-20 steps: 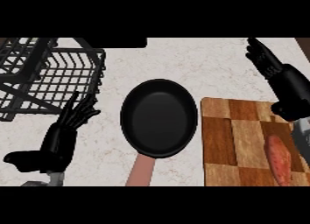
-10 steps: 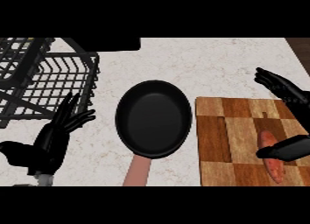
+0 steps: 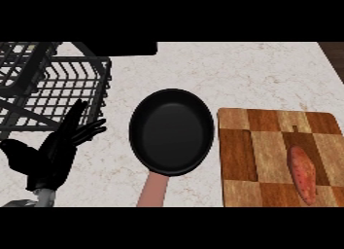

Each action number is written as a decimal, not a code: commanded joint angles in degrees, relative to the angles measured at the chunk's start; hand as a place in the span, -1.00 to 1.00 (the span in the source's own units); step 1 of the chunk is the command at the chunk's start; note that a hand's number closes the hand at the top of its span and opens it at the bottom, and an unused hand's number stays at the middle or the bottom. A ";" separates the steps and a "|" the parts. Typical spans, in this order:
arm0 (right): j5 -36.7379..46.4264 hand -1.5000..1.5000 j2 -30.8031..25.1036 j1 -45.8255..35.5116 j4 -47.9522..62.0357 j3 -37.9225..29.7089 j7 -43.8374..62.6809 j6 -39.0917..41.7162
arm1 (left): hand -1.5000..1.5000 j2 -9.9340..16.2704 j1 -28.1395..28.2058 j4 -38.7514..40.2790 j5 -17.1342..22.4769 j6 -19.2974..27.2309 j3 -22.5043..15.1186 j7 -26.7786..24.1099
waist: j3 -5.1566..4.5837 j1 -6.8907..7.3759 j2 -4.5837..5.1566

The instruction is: Pick the sweet potato from the cutting board and place it in the pot

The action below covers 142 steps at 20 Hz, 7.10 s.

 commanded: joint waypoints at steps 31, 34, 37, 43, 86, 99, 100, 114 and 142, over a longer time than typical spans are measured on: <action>26.39 -1.00 -4.80 3.13 -12.62 4.73 22.05 11.95 | 0.00 -6.72 -5.49 1.36 -6.89 -2.93 4.02 4.30 | -0.09 2.04 0.36; 27.09 -1.00 -0.27 7.79 -17.43 3.70 23.15 10.72 | 0.00 -7.24 -5.80 4.50 -7.49 -4.01 5.42 2.48 | -0.11 1.45 0.28; 25.67 -1.00 1.26 4.20 -14.76 1.22 22.70 14.00 | 0.00 -6.50 -5.06 1.39 -6.74 -6.11 6.88 5.37 | -0.10 1.81 0.30; 25.22 -1.00 6.61 3.90 -20.37 0.32 30.21 17.35 | 0.00 -8.27 -6.99 2.49 -7.76 -7.13 8.73 5.74 | -0.12 1.72 0.29; 59.54 1.00 20.35 -5.58 -0.75 15.51 18.62 5.69 | 0.00 -15.13 -3.22 1.08 -13.88 -14.90 13.90 5.44 | -0.10 2.13 0.36; 72.16 1.00 49.89 8.41 -24.28 14.31 71.02 -5.97 | 0.00 -14.84 -0.36 -1.34 -15.45 -10.85 15.49 7.45 | -0.74 -3.33 -1.16; 74.84 1.00 49.98 8.60 -27.18 15.18 73.57 -6.56 | 0.00 -14.17 -0.82 -1.25 -15.32 -11.39 15.54 8.33 | -0.82 -3.73 -1.33; 103.60 1.00 50.30 0.01 -54.55 48.02 97.61 -1.25 | 0.00 -14.38 -3.76 -0.47 -15.57 -12.64 13.76 8.74 | -0.92 0.54 -0.96; 88.57 1.00 50.29 -38.93 -25.32 40.19 116.33 -4.18 | 0.00 -16.42 -7.12 0.61 -15.89 -13.06 11.33 9.95 | -0.33 5.52 0.47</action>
